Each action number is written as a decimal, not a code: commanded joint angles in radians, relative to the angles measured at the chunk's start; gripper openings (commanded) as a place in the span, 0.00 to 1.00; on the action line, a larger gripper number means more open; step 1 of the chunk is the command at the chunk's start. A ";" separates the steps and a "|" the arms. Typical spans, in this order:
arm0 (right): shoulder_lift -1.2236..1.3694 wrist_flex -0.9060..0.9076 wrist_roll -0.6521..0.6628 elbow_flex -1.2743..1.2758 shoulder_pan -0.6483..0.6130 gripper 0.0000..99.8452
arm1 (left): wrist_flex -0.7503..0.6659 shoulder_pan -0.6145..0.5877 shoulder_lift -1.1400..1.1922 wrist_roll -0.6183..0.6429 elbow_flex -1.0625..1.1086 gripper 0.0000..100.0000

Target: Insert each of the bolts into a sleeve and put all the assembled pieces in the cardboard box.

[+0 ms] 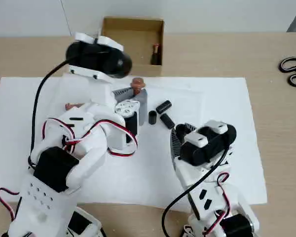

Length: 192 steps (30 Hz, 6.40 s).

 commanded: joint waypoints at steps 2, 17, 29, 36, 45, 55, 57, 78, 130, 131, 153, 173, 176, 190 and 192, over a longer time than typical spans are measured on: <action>-0.010 -0.024 -0.012 0.002 -0.062 0.00 | -0.152 0.037 -0.028 0.012 0.031 0.01; -0.013 -0.024 -0.129 0.040 -0.076 0.00 | -0.700 0.043 -0.334 0.051 0.648 0.01; -0.016 -0.062 -0.127 0.081 -0.081 0.00 | -0.720 0.081 -0.342 0.057 0.688 0.01; -0.016 -0.076 -0.126 0.087 -0.108 0.00 | -0.721 0.091 -0.338 0.058 0.688 0.01; -0.016 -0.079 -0.126 0.089 -0.108 0.00 | -0.721 0.120 -0.334 0.058 0.690 0.01; -0.007 -0.081 -0.127 0.089 -0.136 0.00 | -0.723 0.143 -0.334 0.054 0.690 0.01; -0.007 -0.081 -0.127 0.089 -0.139 0.00 | -0.723 0.143 -0.334 0.054 0.691 0.01; -0.010 -0.082 -0.129 0.087 -0.162 0.00 | -0.720 0.141 -0.336 0.054 0.751 0.01; -0.016 -0.076 -0.126 0.089 -0.157 0.00 | -0.336 0.117 -0.344 0.074 0.690 0.24; -0.016 -0.076 -0.126 0.089 -0.157 0.00 | -0.307 0.104 -0.344 0.074 0.661 0.25; -0.005 -0.234 -0.124 0.212 0.096 0.00 | 0.411 -0.752 -0.344 -0.230 0.318 0.28; 0.986 -0.944 -0.029 -0.338 0.196 0.00 | 0.411 -0.899 -0.344 -0.232 0.320 0.28; 1.241 -0.981 -0.029 -0.526 0.196 0.00 | 0.411 -0.899 -0.344 -0.232 0.320 0.28; 2.049 -0.983 -0.031 -1.257 0.081 0.00 | 0.411 -0.899 -0.344 -0.232 0.321 0.28; 2.158 -0.989 -0.031 -1.359 0.081 0.00 | 0.411 -0.899 -0.344 -0.232 0.321 0.28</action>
